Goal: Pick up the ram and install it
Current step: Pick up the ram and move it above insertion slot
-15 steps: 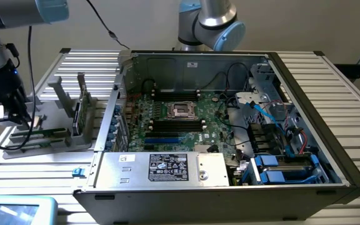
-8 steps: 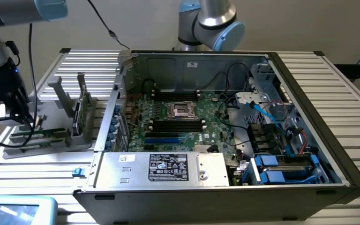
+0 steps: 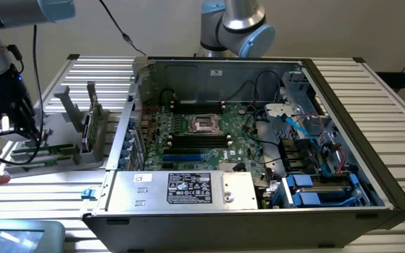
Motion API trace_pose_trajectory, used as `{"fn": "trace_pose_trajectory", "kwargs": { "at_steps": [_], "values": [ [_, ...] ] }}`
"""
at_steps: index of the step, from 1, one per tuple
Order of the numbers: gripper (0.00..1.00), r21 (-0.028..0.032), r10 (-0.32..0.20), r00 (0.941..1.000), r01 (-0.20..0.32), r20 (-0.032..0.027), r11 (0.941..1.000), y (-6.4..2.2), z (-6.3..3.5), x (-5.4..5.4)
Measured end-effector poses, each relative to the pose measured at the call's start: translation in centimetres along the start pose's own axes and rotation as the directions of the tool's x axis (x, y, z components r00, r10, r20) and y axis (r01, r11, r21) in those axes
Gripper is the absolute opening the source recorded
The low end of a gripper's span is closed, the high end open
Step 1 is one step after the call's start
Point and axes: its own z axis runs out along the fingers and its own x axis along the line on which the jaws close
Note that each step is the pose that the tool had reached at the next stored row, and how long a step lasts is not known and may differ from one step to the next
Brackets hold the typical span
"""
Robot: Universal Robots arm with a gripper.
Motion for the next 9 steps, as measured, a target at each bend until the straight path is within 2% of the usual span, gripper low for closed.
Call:
{"fn": "trace_pose_trajectory", "kwargs": {
  "at_steps": [5,9],
  "values": [
    [0.3,0.0022,-0.01,1.0,0.01,-0.0012,0.9999,-0.09,0.25,-0.23],
    [0.3,0.0106,-0.02,0.9998,0.02,-0.0045,0.9997,-0.1,0.46,-0.25]
  ]
}}
